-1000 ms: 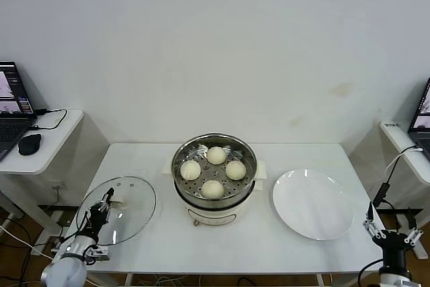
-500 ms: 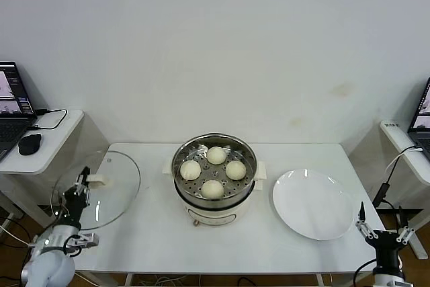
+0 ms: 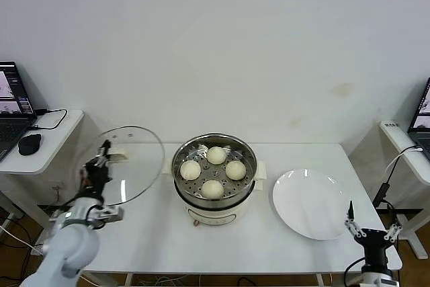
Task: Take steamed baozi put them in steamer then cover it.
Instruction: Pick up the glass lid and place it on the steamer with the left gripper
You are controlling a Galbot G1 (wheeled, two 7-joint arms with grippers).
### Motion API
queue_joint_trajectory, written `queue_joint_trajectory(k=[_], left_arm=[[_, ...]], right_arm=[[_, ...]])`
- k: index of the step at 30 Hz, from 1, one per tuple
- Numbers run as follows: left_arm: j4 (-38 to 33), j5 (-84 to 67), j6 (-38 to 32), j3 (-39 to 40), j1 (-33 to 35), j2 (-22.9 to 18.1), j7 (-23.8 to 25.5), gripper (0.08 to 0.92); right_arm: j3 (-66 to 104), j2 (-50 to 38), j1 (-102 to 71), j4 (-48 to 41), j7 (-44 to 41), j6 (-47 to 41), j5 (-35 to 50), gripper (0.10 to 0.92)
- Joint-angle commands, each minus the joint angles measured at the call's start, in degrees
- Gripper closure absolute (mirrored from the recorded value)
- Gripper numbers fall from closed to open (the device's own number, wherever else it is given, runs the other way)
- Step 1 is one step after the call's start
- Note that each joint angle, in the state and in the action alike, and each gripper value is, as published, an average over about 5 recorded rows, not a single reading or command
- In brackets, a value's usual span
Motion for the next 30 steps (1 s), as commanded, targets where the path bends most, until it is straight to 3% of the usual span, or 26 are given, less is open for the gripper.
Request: queue_joint_trajectory(k=[1,7,15,30], left_arm=[[-1.3,8.2,14.2,22.2,-19.0,-4.6,11.6,0.855],[0.2,20.1,17.3,28.0,-22.9,-12.7,19.1,0.855],[6.8,26.9,17.3,30.9,-24.3,-21.7,22.6,0.855],[12.6,30.5,16.5,29.5,-23.3,-26.9,21.9,0.855]], right_arm=[[-1.4,2.6,2.0,-1.7,1.7,0.0,-5.8,0.203],[-2.1,2.8,3.4,-2.5,2.5,0.1,-7.6,0.203],[-2.6,2.8,3.7,-2.9,2.6,0.2,-8.3,0.203],[-2.8,2.6,3.5,-3.4,2.6,0.7,-7.9,0.203]])
